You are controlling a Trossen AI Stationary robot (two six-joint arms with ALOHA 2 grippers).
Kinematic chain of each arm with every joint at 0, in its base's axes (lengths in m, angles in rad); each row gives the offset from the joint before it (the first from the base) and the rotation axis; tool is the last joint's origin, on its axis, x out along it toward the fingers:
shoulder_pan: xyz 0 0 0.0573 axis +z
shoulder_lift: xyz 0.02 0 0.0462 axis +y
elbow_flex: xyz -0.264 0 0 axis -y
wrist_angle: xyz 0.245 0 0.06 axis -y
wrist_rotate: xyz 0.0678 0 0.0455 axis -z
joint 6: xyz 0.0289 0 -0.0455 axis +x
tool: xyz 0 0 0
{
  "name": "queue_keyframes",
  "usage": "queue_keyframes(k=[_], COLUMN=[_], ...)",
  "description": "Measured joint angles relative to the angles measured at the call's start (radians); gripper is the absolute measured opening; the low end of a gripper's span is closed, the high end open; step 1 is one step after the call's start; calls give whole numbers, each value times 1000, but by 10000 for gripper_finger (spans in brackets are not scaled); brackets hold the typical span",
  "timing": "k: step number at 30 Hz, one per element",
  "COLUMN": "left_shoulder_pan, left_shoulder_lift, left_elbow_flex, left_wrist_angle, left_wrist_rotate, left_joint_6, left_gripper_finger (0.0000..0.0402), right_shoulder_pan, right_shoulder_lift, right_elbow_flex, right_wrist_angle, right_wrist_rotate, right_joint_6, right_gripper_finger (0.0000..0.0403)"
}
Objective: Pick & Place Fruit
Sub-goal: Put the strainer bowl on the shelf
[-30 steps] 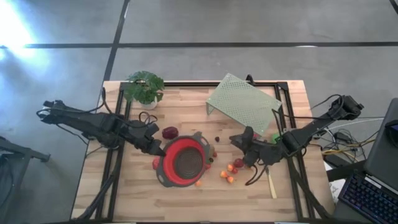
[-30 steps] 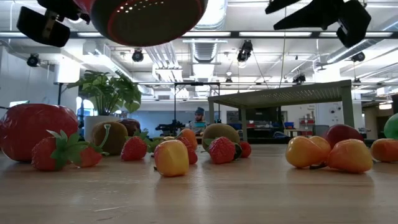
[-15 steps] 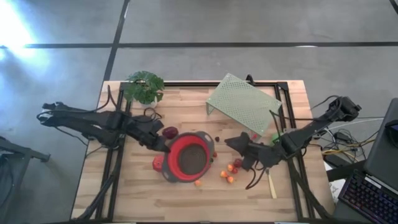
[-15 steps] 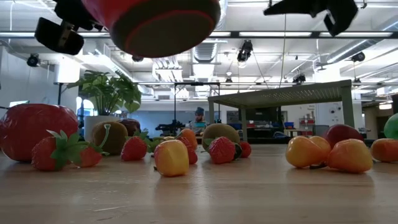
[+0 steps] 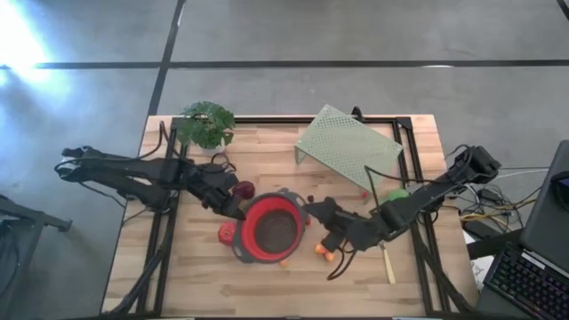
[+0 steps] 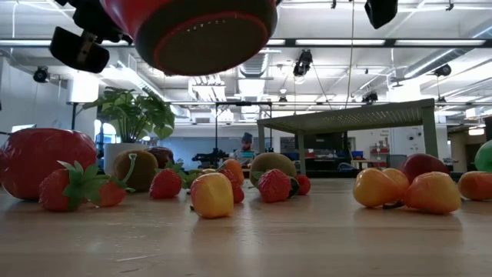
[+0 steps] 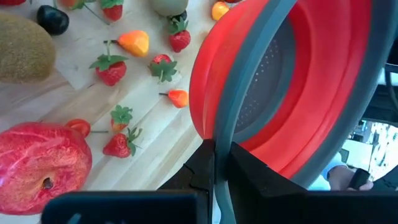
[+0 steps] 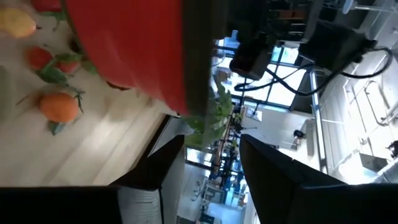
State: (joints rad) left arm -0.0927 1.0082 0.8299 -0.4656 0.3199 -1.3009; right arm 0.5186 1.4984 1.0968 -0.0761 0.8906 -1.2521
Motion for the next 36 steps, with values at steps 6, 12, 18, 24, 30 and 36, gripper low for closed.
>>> queue_keyframes(k=[6, 12, 18, 24, 30, 36], left_shoulder_pan=[15, 28, 30, 30, 31, 31], left_shoulder_lift=[-7, -7, -7, -7, -7, -7], left_elbow_flex=[0, 0, 0, 0, 0, 0], left_wrist_angle=[3, 2, 0, 1, 1, 2], left_wrist_rotate=[9, 14, 15, 23, 45, 70], left_joint_6=[14, 29, 32, 54, 61, 38], left_gripper_finger=[30, 30, 38, 56, 57, 74], right_shoulder_pan=[0, -2, -3, -3, -5, -4], right_shoulder_lift=[29, 30, 30, 29, 29, 23], right_elbow_flex=[13, 11, 11, 11, 10, 9], right_wrist_angle=[3, 7, 9, 12, 10, 4], right_wrist_rotate=[-3, -5, -5, 2, 2, 22], right_joint_6=[26, 69, 93, 94, 93, 93], right_gripper_finger=[129, 97, 32, 10, 9, 8])
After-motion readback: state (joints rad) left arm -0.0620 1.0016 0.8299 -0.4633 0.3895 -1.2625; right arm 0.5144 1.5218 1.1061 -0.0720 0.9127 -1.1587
